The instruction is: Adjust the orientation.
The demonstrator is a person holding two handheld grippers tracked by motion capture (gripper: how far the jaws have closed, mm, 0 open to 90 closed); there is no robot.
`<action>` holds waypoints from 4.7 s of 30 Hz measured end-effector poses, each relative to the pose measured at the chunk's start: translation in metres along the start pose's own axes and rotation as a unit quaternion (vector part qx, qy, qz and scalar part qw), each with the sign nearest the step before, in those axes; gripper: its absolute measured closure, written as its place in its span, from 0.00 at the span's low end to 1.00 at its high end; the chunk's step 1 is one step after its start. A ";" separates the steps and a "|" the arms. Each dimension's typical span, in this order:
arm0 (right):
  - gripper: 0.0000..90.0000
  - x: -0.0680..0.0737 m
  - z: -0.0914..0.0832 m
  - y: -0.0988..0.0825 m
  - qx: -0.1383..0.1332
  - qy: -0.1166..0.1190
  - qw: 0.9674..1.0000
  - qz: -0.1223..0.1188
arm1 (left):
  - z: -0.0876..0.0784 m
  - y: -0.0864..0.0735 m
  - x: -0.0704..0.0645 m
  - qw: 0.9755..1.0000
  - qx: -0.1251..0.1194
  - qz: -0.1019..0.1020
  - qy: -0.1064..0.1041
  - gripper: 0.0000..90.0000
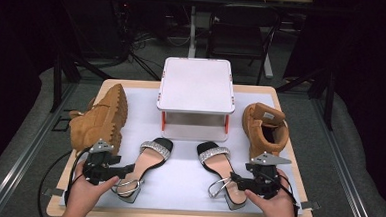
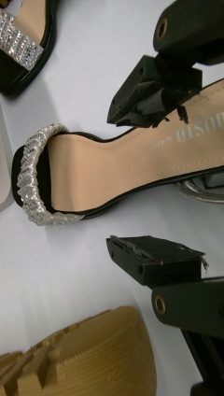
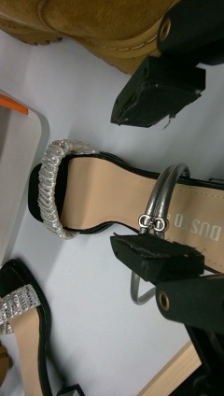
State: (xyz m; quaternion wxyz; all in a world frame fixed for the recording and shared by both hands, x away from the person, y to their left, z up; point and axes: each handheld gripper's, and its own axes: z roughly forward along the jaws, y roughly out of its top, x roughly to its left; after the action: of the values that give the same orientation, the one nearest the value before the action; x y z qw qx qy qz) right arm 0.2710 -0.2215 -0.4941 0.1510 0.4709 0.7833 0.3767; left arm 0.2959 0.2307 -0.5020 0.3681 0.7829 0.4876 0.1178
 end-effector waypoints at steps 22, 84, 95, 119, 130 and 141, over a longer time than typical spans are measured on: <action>0.27 0.017 0.018 0.009 0.004 0.000 1.000 -0.015 | 0.026 0.014 -0.027 0.997 0.041 0.046 0.034 0.28; 0.23 0.022 0.065 0.006 0.083 -0.030 0.996 0.005 | 0.056 -0.002 -0.031 0.994 0.088 0.031 0.055 0.36; 0.28 0.024 0.065 0.004 0.081 -0.046 0.996 0.007 | 0.056 -0.004 -0.031 0.995 0.086 0.017 0.054 0.37; 0.41 0.024 0.067 0.003 0.088 -0.065 0.994 0.028 | 0.057 -0.005 -0.032 0.995 0.082 0.004 0.055 0.39; 0.37 0.024 0.069 0.002 0.115 -0.057 0.992 0.020 | 0.056 -0.004 -0.032 0.994 0.086 0.011 0.059 0.39; 0.39 0.024 0.070 0.001 0.120 -0.058 0.991 0.026 | 0.058 -0.003 -0.033 0.994 0.095 0.014 0.059 0.38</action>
State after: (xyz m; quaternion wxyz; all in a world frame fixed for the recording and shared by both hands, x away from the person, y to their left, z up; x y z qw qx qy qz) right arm 0.3006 -0.1692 -0.5375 0.1291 0.5272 0.8000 0.2559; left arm 0.3091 0.1769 -0.5386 0.2607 0.8126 0.5067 0.1225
